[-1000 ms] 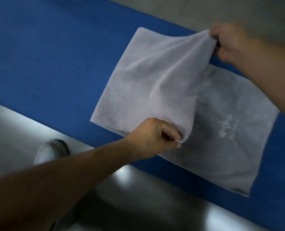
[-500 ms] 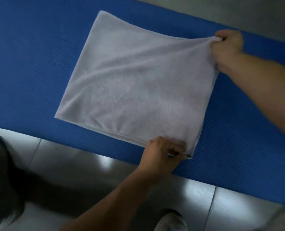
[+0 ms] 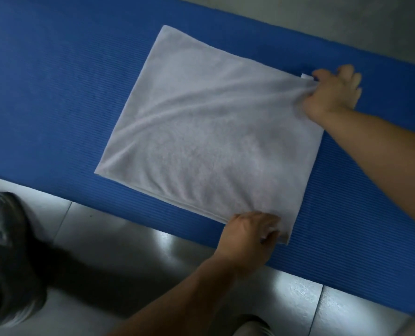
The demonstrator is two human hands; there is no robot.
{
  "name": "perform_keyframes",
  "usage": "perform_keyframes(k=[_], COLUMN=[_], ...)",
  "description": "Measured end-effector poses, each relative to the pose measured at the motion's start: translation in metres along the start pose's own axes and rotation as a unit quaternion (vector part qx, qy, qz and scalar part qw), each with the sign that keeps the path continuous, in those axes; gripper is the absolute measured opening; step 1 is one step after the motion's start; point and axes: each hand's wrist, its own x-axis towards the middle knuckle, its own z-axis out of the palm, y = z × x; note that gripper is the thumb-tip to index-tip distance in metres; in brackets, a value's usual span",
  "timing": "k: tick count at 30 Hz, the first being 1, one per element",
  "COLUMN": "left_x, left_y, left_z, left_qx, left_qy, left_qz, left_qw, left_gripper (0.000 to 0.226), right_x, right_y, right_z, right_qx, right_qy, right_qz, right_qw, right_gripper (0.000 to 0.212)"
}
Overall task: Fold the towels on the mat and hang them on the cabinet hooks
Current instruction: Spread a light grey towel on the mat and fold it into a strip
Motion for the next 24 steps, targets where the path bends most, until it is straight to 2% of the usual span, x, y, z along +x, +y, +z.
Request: perform_keyframes(k=[3,6,8,10,13,16,18,20,24], left_x=[0.005,0.004,-0.004,-0.013,-0.024,-0.031,-0.035,-0.039,-0.044], left_y=[-0.027,-0.074,-0.106,-0.133,-0.153,-0.161,-0.162,-0.165,-0.17], left_z=[-0.06,-0.142,-0.195,-0.235,-0.26,-0.262,-0.258,-0.255,-0.254], left_qx=[0.007,0.039,0.067,0.079,0.074,0.028,-0.023,-0.118,-0.326], left_qy=[0.113,0.244,0.289,0.294,0.241,0.211,0.224,0.261,0.325], left_qz=[-0.062,-0.195,-0.285,-0.35,-0.432,-0.48,-0.482,-0.479,-0.469], left_qw=[0.992,0.949,0.912,0.886,0.866,0.851,0.846,0.83,0.753], left_gripper=[0.018,0.016,0.02,0.025,0.039,0.057,0.059,0.057,0.045], right_x=[-0.008,-0.018,-0.022,-0.02,-0.006,0.011,0.02,0.028,0.04], right_y=[-0.036,-0.092,-0.133,-0.172,-0.224,-0.265,-0.282,-0.295,-0.311], right_z=[0.005,0.018,0.023,0.029,0.038,0.051,0.055,0.057,0.059], right_qx=[0.001,0.069,0.11,0.132,0.15,0.152,0.15,0.147,0.141], right_qy=[0.004,-0.066,-0.113,-0.124,-0.092,-0.071,-0.062,-0.055,-0.048], right_qz=[-0.134,-0.231,-0.259,-0.277,-0.282,-0.274,-0.266,-0.25,-0.183], right_qw=[0.991,0.968,0.953,0.944,0.943,0.947,0.95,0.956,0.972], right_gripper=[0.029,0.026,0.025,0.025,0.03,0.033,0.031,0.031,0.045])
